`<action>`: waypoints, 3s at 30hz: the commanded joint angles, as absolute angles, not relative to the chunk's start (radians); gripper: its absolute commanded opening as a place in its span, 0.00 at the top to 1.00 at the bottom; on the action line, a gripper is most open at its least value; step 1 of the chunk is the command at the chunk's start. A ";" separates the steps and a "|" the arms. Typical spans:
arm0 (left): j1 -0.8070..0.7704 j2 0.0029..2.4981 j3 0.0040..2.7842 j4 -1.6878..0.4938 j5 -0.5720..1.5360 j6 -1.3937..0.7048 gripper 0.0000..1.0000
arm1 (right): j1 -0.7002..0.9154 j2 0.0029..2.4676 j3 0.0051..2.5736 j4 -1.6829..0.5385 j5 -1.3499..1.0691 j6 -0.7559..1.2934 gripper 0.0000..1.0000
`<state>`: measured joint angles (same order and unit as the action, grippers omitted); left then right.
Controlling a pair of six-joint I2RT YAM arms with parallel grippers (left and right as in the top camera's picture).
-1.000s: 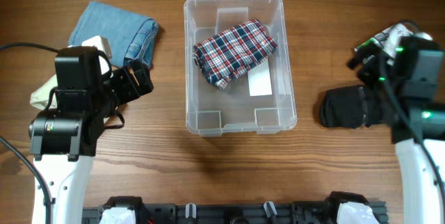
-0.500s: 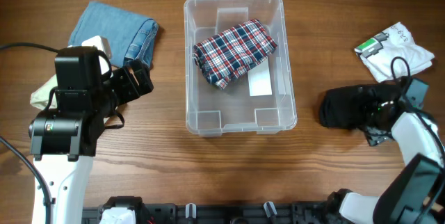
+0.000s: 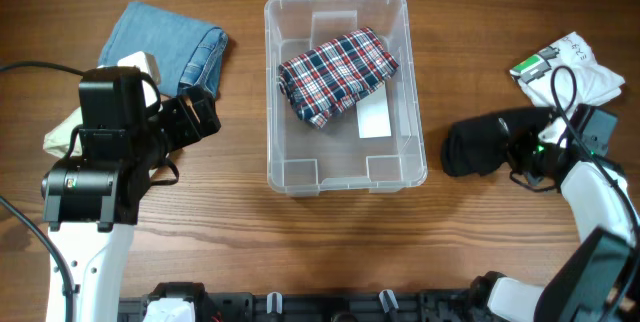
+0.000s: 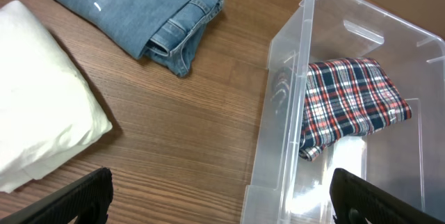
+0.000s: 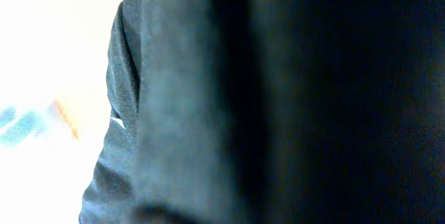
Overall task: Pack container
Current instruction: 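Move the right gripper to the black garment and grasp it, then place the black garment into the bin beside the plaid shirt, then grasp the white printed T-shirt with the right gripper and lift it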
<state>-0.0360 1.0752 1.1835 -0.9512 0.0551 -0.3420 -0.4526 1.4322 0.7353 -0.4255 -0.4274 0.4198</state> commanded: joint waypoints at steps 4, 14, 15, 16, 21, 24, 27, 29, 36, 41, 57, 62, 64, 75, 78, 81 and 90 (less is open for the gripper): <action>-0.028 1.074 1.206 -0.952 0.071 -0.326 0.00 | -0.157 1.221 1.135 -0.617 -0.398 -0.025 0.96; -0.028 1.074 1.206 -0.952 0.072 -0.326 0.00 | 0.384 1.314 1.253 -0.715 -0.311 -0.909 0.96; -0.028 1.074 1.206 -0.952 0.072 -0.326 0.00 | 0.400 1.353 1.253 -0.742 -0.310 -0.948 0.96; -0.028 1.074 1.206 -0.952 0.071 -0.326 0.00 | 0.406 1.385 1.253 -0.765 -0.310 -0.975 0.96; -0.028 1.074 1.206 -0.952 0.071 -0.326 0.00 | 0.450 1.515 1.253 -0.847 -0.311 -1.048 0.95; -0.028 1.074 1.206 -0.952 0.071 -0.326 0.00 | 0.488 1.569 1.253 -0.887 -0.311 -1.073 0.96; -0.028 1.074 1.206 -0.952 0.071 -0.326 0.00 | 0.514 1.615 1.253 -0.908 -0.311 -1.073 0.96; -0.028 1.074 1.206 -0.952 0.071 -0.326 0.00 | 0.517 1.653 1.253 -0.873 -0.279 -1.047 0.72; -0.028 1.074 1.206 -0.952 0.071 -0.326 0.00 | 0.521 1.600 1.306 -0.603 0.149 -0.469 0.00; -0.028 1.074 1.206 -0.952 0.071 -0.326 0.00 | 0.522 1.581 1.300 -0.642 -0.227 -0.432 0.83; -0.028 1.074 1.206 -0.955 0.071 -0.326 0.00 | 0.644 2.053 1.300 -0.658 -0.252 -0.361 0.96; -0.028 1.074 1.206 -0.957 0.071 -0.326 0.00 | 0.654 2.003 1.311 -0.712 -0.227 -0.382 0.96; -0.028 1.074 1.206 -0.959 0.071 -0.326 0.00 | 0.651 1.916 1.340 -0.711 -0.152 -0.307 0.96; -0.028 1.074 1.206 -0.963 0.071 -0.326 0.00 | 0.084 1.404 1.365 -0.592 0.055 0.307 0.03; -0.028 1.074 1.206 -0.963 0.071 -0.326 0.00 | -0.218 1.477 1.345 -0.611 -0.162 0.398 0.00; -0.028 1.074 1.206 -0.963 0.071 -0.326 0.00 | -0.423 1.620 1.344 -0.612 -0.260 0.399 0.00; -0.028 1.074 1.206 -0.963 0.071 -0.326 0.00 | -0.646 1.985 1.343 -0.548 -0.354 0.422 0.00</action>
